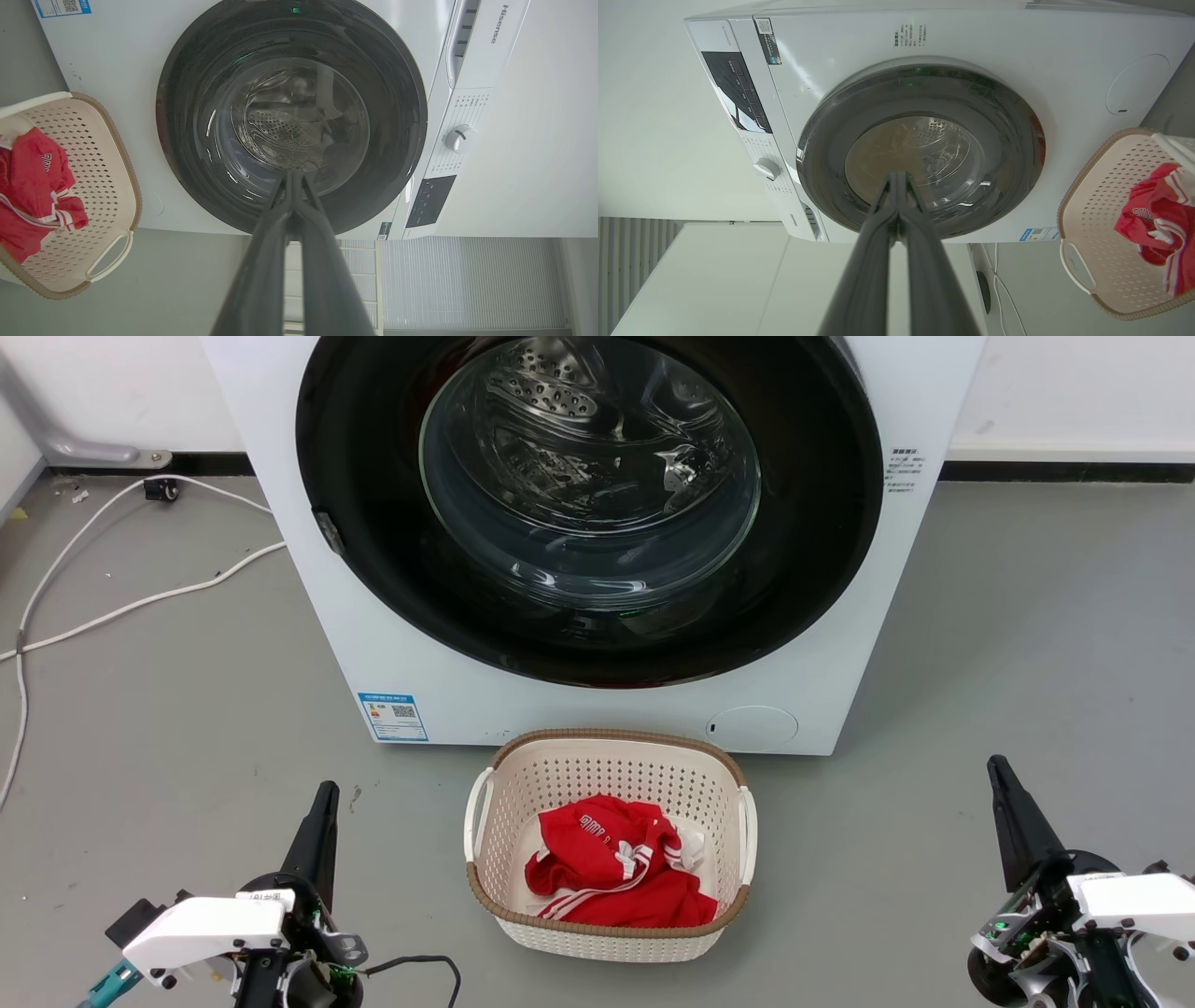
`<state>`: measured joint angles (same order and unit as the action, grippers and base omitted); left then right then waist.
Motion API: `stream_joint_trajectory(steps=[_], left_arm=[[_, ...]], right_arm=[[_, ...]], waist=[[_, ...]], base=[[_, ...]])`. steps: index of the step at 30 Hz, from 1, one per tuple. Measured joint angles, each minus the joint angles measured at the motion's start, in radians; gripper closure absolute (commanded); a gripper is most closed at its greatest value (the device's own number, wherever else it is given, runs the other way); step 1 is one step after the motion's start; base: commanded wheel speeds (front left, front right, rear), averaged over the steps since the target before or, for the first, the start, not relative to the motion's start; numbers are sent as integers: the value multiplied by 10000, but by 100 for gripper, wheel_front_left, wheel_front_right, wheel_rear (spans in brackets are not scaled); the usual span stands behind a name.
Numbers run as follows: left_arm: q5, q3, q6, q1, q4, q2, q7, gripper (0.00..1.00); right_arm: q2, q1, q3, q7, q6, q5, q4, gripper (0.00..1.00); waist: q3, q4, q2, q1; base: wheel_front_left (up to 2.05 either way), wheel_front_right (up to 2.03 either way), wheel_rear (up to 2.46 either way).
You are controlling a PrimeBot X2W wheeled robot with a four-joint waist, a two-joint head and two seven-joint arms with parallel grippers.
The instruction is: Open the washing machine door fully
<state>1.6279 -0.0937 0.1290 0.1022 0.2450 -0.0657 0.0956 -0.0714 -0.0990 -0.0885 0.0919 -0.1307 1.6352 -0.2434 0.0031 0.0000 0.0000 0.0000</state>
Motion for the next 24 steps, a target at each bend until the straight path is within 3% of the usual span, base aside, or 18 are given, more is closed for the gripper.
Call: stream_joint_trajectory(steps=[5,6,24], left_arm=[[-6,-15,0,1,0,10,15,100],[-15,-13,-2,-13,29,13,12,0],[-706,462,-40,-320,-453,107,-769,0]], right_arm=[[17,-1,-13,13,0,-27,-2,100],[23,18,-10,10,-2,-25,-25,0],[102,523,391,-757,2,-546,385,0]], waist=[[0,0,0,0],[0,0,0,1],[7,17,0,1]], base=[[0,0,0],[0,0,0],[0,0,0]])
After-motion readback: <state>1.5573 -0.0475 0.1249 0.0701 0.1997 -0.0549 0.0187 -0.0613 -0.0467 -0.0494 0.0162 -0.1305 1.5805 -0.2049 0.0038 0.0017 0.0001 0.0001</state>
